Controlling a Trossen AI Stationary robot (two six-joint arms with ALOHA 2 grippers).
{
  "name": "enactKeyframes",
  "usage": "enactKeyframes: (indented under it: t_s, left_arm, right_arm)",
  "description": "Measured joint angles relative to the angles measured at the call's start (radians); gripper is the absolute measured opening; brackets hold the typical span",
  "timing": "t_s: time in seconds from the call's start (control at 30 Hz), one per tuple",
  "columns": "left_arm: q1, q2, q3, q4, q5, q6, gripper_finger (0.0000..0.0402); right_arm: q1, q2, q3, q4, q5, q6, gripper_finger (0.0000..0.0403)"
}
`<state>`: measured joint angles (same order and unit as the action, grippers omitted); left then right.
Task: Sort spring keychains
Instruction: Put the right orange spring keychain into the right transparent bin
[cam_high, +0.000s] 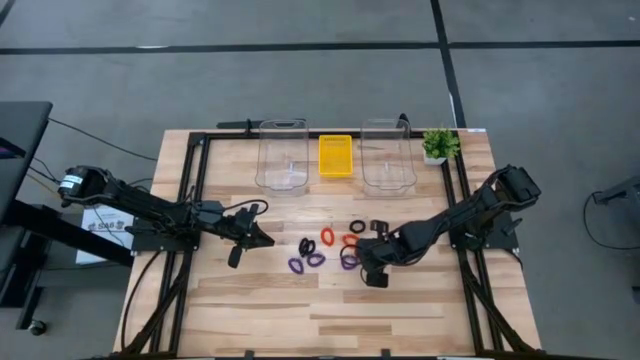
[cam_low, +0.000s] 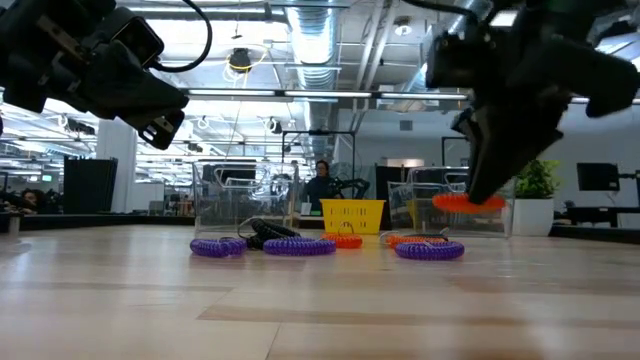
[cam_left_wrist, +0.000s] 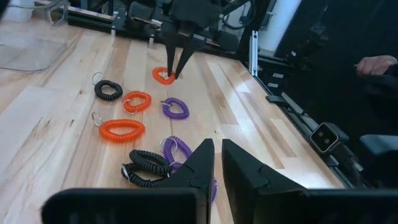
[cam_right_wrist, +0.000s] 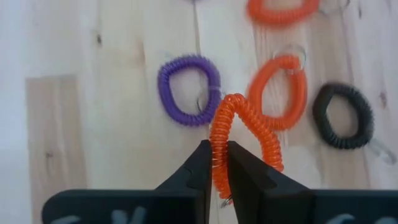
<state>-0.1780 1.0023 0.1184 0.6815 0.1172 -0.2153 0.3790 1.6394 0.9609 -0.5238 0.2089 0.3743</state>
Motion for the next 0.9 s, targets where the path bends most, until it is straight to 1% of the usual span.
enactKeyframes:
  t_s: [0.27, 0.47, 0.6, 0.9]
  left_arm:
    - [0.0, 0.0, 0.0, 0.023, 0.0, -0.003, 0.0029]
    - [0.0, 0.0, 0.0, 0.027, 0.0, -0.003, 0.0029]
    - [0.0, 0.0, 0.0, 0.031, 0.0, -0.003, 0.0029]
    - [0.0, 0.0, 0.0, 0.034, 0.0, -0.002, 0.0029]
  right_arm:
    - [-0.056, 0.0, 0.127, -0.049, 0.009, -0.187, 0.0035]
    - [-0.124, -0.001, 0.232, -0.173, 0.087, -0.314, 0.0034]
    - [-0.189, -0.001, 0.283, -0.218, 0.093, -0.409, 0.0034]
    - [-0.388, -0.001, 0.334, -0.157, 0.093, -0.62, 0.0038]
